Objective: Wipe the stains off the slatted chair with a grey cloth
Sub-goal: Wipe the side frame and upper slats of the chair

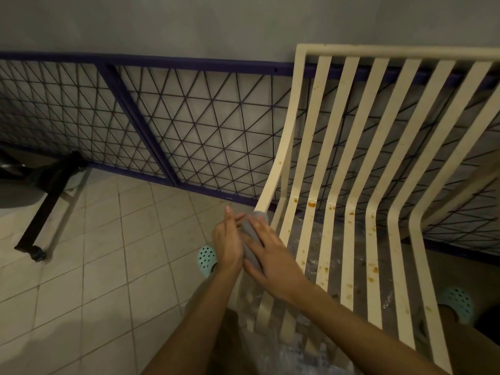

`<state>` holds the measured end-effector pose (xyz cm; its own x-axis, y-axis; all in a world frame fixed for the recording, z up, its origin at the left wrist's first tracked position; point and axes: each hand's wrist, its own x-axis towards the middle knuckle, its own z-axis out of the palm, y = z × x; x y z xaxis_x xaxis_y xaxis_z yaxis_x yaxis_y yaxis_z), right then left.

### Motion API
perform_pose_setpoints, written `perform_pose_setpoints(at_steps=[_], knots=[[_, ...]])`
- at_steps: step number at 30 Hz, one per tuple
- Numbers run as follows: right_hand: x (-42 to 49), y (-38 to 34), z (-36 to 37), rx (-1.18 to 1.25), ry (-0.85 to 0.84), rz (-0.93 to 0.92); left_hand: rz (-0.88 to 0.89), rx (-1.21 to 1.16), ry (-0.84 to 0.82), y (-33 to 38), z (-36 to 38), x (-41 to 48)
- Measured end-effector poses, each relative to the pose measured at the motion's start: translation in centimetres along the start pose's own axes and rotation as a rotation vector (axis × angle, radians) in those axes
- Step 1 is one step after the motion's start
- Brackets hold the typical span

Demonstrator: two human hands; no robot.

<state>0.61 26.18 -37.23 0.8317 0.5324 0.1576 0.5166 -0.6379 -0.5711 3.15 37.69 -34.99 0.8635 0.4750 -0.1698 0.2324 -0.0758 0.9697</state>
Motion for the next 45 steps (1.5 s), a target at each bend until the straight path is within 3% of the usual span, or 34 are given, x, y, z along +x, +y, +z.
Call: perform_pose_setpoints(at_steps=[6,8,12,14,17,21,23,32,38,45], knots=[[0.4,-0.6,-1.3,0.101,0.095,-0.107,-0.097,-0.214,0.049,-0.3,-0.3,-0.1],[1.2,-0.6,-2.8,0.283,0.142,-0.013,-0.13,-0.266,0.067,0.0,-0.4,-0.3],[3.2,-0.1,-5.7,0.871,0.186,0.338,-0.131,-0.292,0.062,0.8,0.2,-0.4],[4.1,0.6,-6.3,1.019,0.197,0.425,-0.14,-0.287,0.058,1.0,0.4,-0.7],[4.8,1.6,-6.0,0.827,0.23,0.355,-0.126,-0.237,0.049,0.5,0.6,-0.9],[4.0,1.8,-3.3,0.167,0.163,0.045,-0.078,-0.176,0.082,0.2,0.3,-1.1],[2.5,1.1,-1.5,-0.017,0.103,-0.049,-0.059,-0.14,0.095,0.0,-0.4,-1.5],[2.6,3.7,-2.4,-0.104,0.062,-0.229,0.012,-0.07,0.084,-0.3,0.8,0.0],[6.9,7.7,-4.6,-0.106,0.139,-0.159,-0.015,-0.045,0.058,-0.6,1.3,0.0],[5.1,3.8,-2.2,-0.008,0.183,-0.05,0.011,-0.073,0.085,-0.2,0.4,0.3]])
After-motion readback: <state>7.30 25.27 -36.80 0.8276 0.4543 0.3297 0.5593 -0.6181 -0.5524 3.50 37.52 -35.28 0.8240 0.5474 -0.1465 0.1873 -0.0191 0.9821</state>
